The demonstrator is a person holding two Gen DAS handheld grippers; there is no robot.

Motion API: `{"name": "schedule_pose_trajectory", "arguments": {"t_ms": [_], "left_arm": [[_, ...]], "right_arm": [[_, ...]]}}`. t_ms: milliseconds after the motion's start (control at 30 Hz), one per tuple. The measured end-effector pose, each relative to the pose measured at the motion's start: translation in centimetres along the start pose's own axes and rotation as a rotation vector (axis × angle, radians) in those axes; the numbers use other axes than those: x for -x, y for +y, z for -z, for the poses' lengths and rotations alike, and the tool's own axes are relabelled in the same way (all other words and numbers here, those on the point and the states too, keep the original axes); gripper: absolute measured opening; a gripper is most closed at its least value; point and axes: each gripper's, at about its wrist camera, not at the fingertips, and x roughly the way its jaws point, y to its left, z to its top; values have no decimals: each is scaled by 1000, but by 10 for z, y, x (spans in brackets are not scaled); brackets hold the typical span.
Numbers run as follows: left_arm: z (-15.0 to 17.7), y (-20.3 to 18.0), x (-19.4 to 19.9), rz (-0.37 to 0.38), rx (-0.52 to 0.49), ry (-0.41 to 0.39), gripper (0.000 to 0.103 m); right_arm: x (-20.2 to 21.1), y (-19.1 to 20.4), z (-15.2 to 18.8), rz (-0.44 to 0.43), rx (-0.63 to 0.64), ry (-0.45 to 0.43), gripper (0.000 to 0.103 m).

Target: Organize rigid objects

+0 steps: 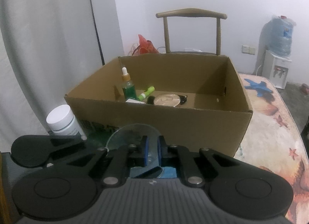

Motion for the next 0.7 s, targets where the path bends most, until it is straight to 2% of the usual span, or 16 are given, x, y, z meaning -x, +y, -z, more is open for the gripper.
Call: {"name": "schedule_pose_trajectory", "arguments": {"t_ms": [167, 267, 333, 467, 533, 600, 700], "left_arm": [[5, 5, 1, -9, 10, 6, 33], [8, 6, 6, -36, -5, 2, 46], [10, 6, 11, -57, -14, -9, 60], [11, 9, 21, -81, -11, -39, 76], [10, 13, 22, -91, -8, -50, 90], [9, 14, 21, -103, -10, -57, 96], [8, 15, 17, -107, -13, -47, 96]], "right_arm": [[1, -2, -1, 5, 3, -3, 10], [1, -3, -1, 2, 1, -3, 10], [-1, -5, -1, -1, -3, 2, 10], [-4, -8, 0, -10, -24, 17, 10], [-4, -10, 0, -18, -35, 21, 11], [-4, -10, 1, -22, -40, 21, 12], [-4, -12, 1, -36, -57, 23, 13]]}}
